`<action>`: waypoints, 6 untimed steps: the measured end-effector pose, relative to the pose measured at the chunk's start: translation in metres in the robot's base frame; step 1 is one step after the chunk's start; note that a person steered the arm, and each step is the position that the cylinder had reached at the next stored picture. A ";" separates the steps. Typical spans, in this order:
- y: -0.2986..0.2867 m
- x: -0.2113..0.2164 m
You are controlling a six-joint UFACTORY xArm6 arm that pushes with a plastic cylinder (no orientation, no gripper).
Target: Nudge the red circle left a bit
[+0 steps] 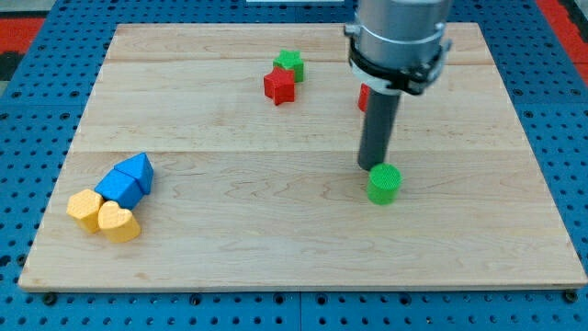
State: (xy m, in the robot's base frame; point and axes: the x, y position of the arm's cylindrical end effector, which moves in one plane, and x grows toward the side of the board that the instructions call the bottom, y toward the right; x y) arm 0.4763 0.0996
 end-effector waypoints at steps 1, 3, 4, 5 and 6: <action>0.012 -0.019; 0.100 -0.093; 0.095 -0.138; 0.050 -0.118; 0.013 -0.098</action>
